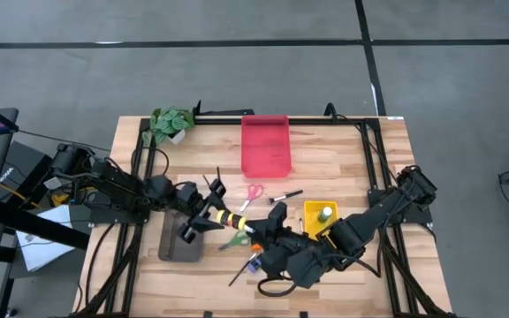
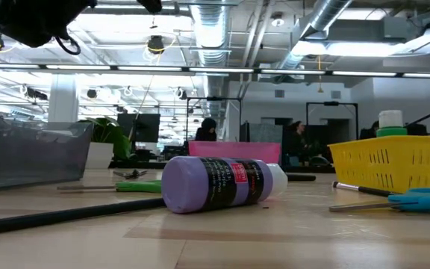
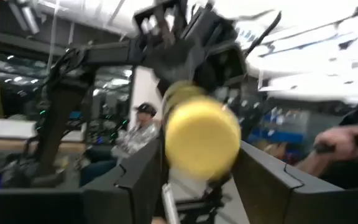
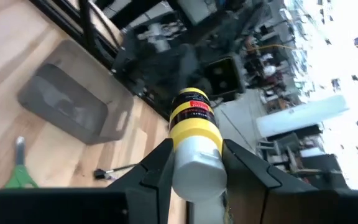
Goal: Pick & Place Paint Supplies
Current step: Put the yellow paint bottle into the yellow bin
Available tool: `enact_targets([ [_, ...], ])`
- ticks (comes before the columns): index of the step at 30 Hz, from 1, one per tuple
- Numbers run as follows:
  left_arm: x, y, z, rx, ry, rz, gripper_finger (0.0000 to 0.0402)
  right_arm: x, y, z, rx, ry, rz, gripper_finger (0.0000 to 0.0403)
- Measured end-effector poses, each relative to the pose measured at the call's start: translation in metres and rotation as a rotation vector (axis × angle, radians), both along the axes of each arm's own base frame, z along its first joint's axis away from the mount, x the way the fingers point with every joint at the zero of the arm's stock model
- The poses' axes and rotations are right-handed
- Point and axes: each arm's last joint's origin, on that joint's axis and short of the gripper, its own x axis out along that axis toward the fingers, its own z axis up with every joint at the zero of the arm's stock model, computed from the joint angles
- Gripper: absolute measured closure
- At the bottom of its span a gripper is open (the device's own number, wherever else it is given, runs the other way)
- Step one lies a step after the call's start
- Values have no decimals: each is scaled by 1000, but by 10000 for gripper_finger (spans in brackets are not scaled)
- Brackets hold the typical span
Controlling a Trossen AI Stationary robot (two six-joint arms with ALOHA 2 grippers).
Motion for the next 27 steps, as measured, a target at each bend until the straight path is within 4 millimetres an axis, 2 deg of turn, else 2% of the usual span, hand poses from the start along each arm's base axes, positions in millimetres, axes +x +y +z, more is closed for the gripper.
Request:
enact_targets([
  [5,4,2,-7,43,65,107,194,-8,1,2,-50,-4,-58,295],
  [10,6,4,-12,93,98,212,188,-25,-8,13,7,-13,-101,295],
  [16,7,5,-16,138,134,284,195,-54,-44,19,247,61,-217,295],
  [23,8,7,-19,158,162,339,199,-70,-77,1,456,299,-439,295],
  [27,9,8,-22,162,193,378,199,-72,-86,-9,581,438,-556,295],
])
